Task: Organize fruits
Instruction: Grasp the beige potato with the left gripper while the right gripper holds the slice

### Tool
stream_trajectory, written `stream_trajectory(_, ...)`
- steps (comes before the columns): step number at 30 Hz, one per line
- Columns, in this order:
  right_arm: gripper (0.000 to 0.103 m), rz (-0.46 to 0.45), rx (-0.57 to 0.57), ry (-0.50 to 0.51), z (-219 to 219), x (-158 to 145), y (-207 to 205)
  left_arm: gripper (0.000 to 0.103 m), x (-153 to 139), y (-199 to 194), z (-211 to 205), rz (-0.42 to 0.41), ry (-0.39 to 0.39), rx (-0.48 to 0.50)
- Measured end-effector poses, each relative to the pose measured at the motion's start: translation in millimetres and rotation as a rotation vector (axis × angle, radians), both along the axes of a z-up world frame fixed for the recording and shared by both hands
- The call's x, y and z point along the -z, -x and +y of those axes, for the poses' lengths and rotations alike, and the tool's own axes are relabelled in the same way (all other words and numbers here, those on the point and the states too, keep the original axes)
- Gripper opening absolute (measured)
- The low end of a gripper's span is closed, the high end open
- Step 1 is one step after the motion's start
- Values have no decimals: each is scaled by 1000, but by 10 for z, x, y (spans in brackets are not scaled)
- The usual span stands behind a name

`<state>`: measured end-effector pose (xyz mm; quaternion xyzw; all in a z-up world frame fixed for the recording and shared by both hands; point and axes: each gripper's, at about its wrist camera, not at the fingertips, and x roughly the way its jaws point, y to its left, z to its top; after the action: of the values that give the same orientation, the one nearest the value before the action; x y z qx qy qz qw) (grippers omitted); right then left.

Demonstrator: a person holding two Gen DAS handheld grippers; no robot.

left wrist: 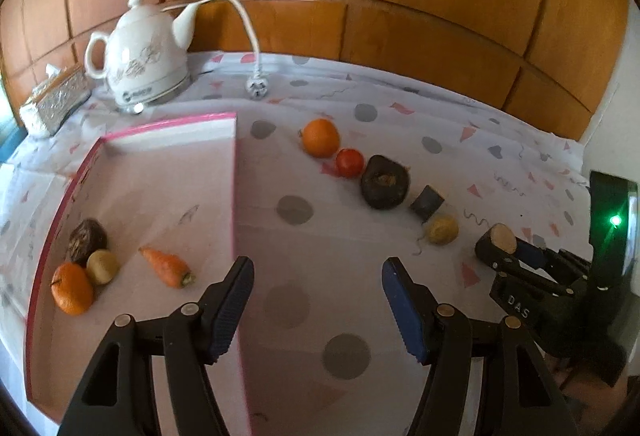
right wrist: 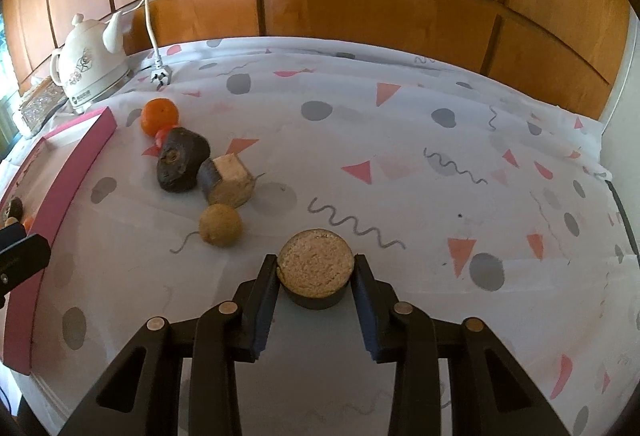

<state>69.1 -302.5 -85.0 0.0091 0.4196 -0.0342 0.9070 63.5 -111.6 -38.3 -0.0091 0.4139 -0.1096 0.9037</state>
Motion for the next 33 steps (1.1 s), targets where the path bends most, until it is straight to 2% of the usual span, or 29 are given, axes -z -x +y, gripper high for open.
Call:
stream_trajectory(6, 36, -11, 0, 28, -100, -23, -105, 64, 98, -83, -293, 28, -3, 53)
stream_trajectory(11, 36, -7, -4, 40, -180, -8, -178, 48, 180, -199, -489, 59, 26, 91)
stream_trajectory(15, 36, 2, -19, 33, -200, 40, -222, 42, 246, -265, -634, 81, 56, 112)
stream_trajectory(28, 36, -3, -56, -10, -266, 70, -264, 41, 372, -435, -770, 138, 176, 85)
stream_trajectory(33, 36, -5, -61, -31, -293, 84, -263, 45, 326, -414, -781, 117, 221, 99)
